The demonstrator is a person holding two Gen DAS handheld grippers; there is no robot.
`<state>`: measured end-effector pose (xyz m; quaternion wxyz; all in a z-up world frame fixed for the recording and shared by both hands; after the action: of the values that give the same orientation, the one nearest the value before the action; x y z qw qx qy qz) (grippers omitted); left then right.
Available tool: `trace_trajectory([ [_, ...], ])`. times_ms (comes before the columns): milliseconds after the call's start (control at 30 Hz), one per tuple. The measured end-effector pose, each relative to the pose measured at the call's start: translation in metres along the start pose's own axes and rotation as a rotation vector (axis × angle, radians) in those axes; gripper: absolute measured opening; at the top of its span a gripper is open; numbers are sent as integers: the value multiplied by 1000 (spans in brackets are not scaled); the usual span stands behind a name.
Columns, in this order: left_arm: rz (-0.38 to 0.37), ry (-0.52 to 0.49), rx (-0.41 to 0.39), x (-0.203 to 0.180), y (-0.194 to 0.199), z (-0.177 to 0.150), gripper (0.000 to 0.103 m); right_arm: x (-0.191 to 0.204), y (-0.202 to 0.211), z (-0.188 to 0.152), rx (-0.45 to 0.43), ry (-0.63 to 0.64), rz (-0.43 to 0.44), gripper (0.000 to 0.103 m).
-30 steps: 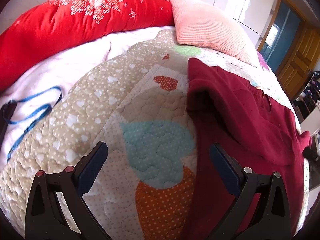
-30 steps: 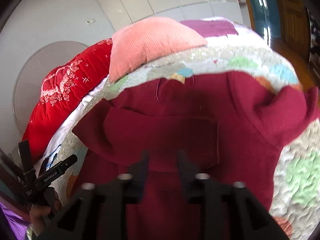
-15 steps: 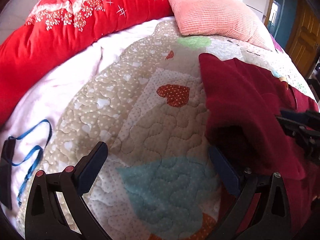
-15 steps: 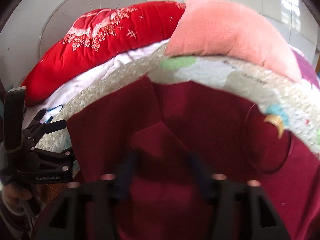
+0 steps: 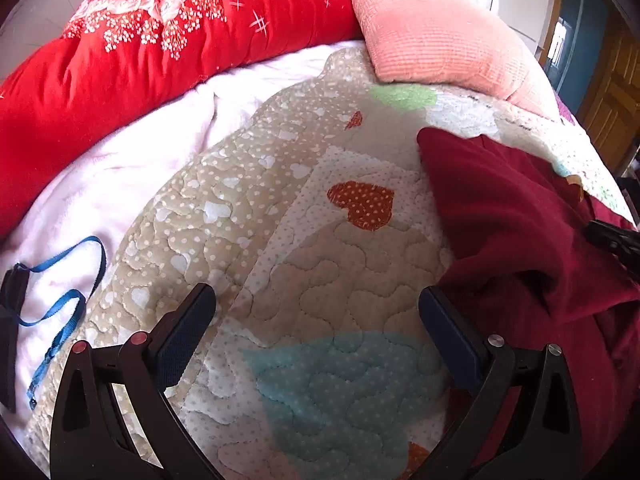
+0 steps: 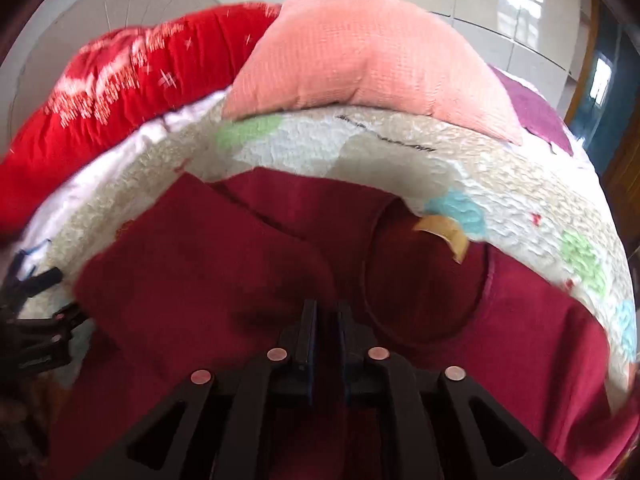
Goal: Fold small clothes
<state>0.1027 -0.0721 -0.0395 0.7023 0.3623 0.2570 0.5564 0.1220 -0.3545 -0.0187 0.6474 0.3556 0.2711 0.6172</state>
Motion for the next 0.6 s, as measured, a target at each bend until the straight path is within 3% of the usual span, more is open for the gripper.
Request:
trace_trajectory([
  [33,-1,1,-14,0,4,1,102,-13,15,-3,-20,-13,-27,39],
  [100,-13,5,-40,-1,11,4,102,-45,45,-14,-62,-59,-85,63],
  [233,-31,7,-48,-5,15,5,102,-100,68,-49,-11,-217,-101,64],
  [333,-22,-3,-30,-8,11,3,102,-104,60,-72,37,-304,-18,64],
  [400,-18,-4,-29,-9,11,2,102,-92,46,-81,62,-298,31,57],
  [500,-14,-5,-40,-9,13,3,102,-77,33,-83,40,-219,10,41],
  [600,-16,-1,-40,-9,12,3,102,-71,36,-78,16,-121,-56,4],
])
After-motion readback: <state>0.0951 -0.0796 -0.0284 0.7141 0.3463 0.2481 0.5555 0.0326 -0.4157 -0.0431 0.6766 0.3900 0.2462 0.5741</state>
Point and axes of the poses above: each gripper's, at about its wrist camera, not at the fingertips, and y roughly against the way its jaws point, x to its left, z to its top, the point moved 8 cm from there along -y, roughly the way its jaws point, and after that the axes turned 7 degrees about -y, right-handed, at the moved point
